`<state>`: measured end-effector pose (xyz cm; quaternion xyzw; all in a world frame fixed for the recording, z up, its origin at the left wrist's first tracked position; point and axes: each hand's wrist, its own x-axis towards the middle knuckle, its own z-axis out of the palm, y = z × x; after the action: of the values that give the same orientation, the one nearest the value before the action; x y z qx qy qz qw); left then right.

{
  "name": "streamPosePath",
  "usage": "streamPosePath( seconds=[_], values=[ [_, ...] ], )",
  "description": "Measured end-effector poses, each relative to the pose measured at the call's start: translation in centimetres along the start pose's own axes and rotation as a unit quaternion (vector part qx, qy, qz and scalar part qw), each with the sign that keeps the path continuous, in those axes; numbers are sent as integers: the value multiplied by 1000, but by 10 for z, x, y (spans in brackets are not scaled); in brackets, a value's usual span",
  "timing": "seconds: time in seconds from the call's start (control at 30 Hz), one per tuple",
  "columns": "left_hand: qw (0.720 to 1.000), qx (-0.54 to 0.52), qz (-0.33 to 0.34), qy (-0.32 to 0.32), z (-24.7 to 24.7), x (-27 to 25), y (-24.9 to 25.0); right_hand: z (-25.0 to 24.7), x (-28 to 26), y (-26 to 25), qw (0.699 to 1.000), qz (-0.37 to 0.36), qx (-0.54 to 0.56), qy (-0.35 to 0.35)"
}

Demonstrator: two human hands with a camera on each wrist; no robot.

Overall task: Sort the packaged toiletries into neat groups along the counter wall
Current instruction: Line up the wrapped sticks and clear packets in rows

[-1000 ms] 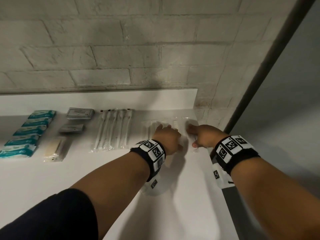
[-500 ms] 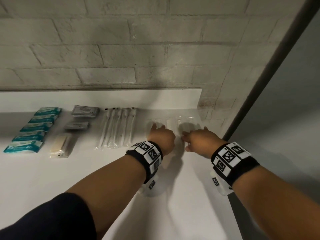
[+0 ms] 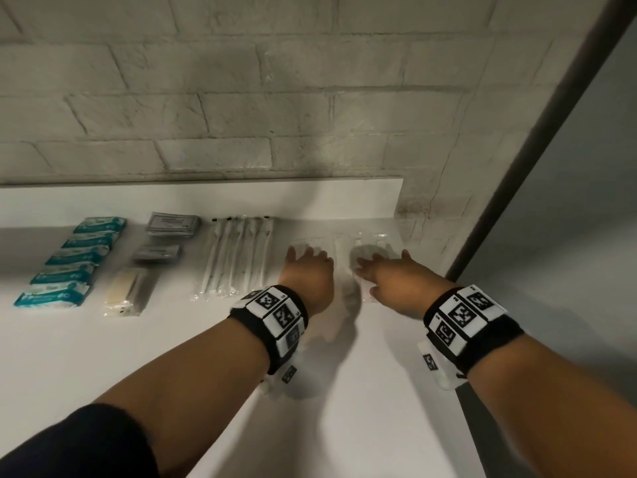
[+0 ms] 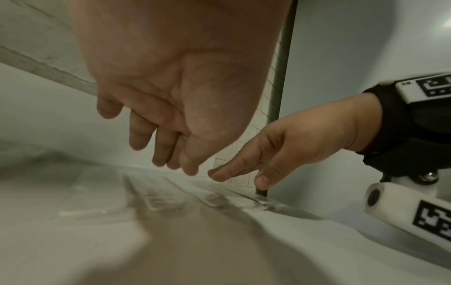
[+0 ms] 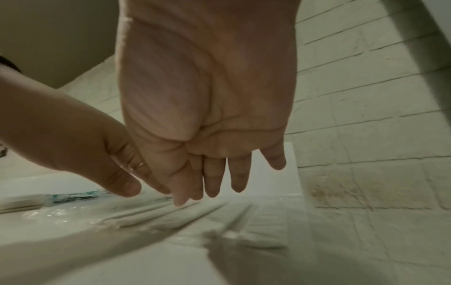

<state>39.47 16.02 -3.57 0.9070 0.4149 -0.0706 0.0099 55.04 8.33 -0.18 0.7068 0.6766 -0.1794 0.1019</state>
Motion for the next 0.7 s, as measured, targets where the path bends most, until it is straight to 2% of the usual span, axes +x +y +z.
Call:
streamPosePath(
  seconds=[0.1, 0.17, 0.4, 0.57, 0.7],
  values=[
    [997, 25, -5, -73, -1, -7, -8, 2, 4, -15, 998, -27, -42, -26],
    [995, 25, -2, -97, 0, -8, -6, 1, 6, -23, 995, -29, -78, -51],
    [996, 16, 10, -82, 0, -8, -1, -1, 5, -27, 996, -13, -62, -68],
    [998, -11, -18, -52, -4, -19, -11, -2, 1, -34, 999, -27, -6, -15],
    [993, 2, -44, -107, -5, -29, -25, -6, 4, -53, 998, -41, -41, -28]
  ],
)
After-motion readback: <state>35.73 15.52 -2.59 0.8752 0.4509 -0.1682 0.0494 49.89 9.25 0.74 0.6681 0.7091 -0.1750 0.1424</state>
